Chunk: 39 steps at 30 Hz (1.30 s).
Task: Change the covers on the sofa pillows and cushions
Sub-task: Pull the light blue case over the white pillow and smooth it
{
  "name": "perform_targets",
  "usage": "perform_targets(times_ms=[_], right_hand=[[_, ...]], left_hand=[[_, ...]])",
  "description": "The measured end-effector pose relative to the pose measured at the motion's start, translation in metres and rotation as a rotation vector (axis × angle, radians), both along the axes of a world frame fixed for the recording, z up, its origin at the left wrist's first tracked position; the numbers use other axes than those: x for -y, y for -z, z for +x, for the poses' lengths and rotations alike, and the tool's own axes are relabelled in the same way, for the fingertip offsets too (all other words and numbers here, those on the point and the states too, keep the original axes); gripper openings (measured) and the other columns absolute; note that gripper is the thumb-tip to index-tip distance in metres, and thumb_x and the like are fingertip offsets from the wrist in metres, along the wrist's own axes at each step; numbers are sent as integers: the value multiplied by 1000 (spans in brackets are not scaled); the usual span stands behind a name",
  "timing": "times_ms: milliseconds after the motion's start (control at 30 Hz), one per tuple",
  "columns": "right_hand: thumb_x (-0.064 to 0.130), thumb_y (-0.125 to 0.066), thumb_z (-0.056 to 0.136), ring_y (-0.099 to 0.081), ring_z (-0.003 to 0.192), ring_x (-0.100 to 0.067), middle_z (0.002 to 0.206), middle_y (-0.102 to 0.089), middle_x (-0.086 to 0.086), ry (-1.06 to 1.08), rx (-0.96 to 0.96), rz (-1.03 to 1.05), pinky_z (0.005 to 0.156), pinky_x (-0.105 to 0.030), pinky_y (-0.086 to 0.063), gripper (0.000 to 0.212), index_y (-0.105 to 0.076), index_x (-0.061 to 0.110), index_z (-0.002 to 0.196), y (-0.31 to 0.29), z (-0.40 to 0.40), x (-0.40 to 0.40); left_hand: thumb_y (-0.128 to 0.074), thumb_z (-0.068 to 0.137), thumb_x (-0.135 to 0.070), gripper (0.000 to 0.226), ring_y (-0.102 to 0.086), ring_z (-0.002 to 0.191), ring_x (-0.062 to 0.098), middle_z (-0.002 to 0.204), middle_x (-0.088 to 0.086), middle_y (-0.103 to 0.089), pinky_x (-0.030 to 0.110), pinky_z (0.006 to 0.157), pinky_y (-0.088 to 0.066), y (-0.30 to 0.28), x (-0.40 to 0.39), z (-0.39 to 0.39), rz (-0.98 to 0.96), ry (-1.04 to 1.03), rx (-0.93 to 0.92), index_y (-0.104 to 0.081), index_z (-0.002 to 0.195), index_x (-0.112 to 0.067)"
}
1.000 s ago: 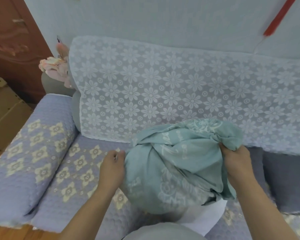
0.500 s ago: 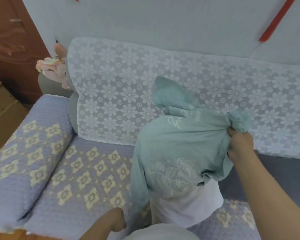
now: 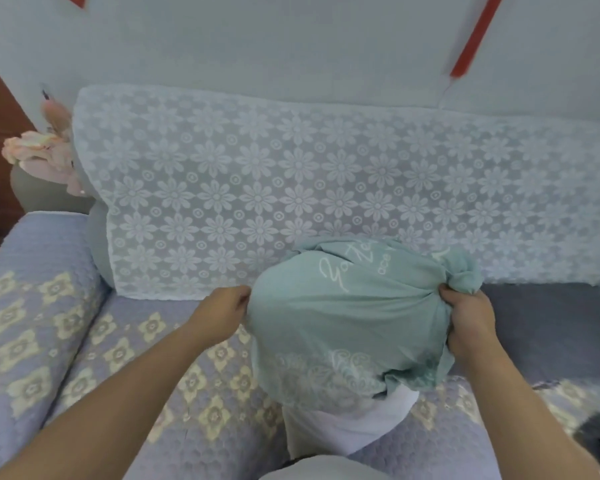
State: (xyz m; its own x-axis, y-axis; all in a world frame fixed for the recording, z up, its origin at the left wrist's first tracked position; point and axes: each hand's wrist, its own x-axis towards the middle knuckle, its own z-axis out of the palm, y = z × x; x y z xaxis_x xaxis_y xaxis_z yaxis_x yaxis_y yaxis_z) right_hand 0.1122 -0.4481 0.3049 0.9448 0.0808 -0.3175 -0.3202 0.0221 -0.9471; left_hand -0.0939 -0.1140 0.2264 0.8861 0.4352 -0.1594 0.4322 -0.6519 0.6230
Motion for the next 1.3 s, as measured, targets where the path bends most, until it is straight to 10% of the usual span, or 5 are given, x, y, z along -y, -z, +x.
perform_targets(times_ms=[167, 367, 600, 833, 1300], right_hand=[[0, -57, 94, -69, 90, -23, 104, -73, -6, 92, 19, 22, 75, -36, -55, 25, -69, 16, 110, -5, 6, 8], [-2, -55, 96, -68, 89, -22, 99, -73, -3, -47, -53, 33, 73, -37, -53, 24, -68, 16, 104, -13, -2, -2], [7, -65, 91, -72, 85, -18, 97, -75, -4, -257, 143, -116, 75, -33, -56, 15, -72, 16, 100, -63, -5, -73], [25, -59, 92, -56, 73, -22, 74, -57, -2, -623, 600, -702, 59, -31, -39, 19, -61, 8, 84, -65, -29, -261], [55, -48, 98, 8, 153, -34, 166, 17, -6, -1880, 486, -1378, 122, -49, -15, 82, 6, 36, 158, 316, -194, -336]], left_hand=[[-42, 106, -38, 27, -55, 65, 18, 73, -5, -59, 35, 55, -39, 8, 39, -34, 106, -240, 245, -58, 96, -19], [-77, 87, -44, 91, -35, 132, -13, 148, -33, -31, 22, 106, -37, 5, 45, -10, -581, -112, 185, -17, 157, -44], [-58, 102, -37, 16, -69, 80, -2, 90, -23, -74, 29, 71, -56, -3, 50, -44, -412, -479, 322, -66, 115, -34], [-55, 105, -24, 20, -75, 91, 9, 101, -9, -78, 24, 75, -58, -26, 45, -148, -652, -938, 534, -72, 112, -19], [-61, 95, -45, 69, -54, 121, 21, 143, 5, -50, 27, 91, -45, 292, 40, -247, -965, -868, -349, -35, 153, -18]])
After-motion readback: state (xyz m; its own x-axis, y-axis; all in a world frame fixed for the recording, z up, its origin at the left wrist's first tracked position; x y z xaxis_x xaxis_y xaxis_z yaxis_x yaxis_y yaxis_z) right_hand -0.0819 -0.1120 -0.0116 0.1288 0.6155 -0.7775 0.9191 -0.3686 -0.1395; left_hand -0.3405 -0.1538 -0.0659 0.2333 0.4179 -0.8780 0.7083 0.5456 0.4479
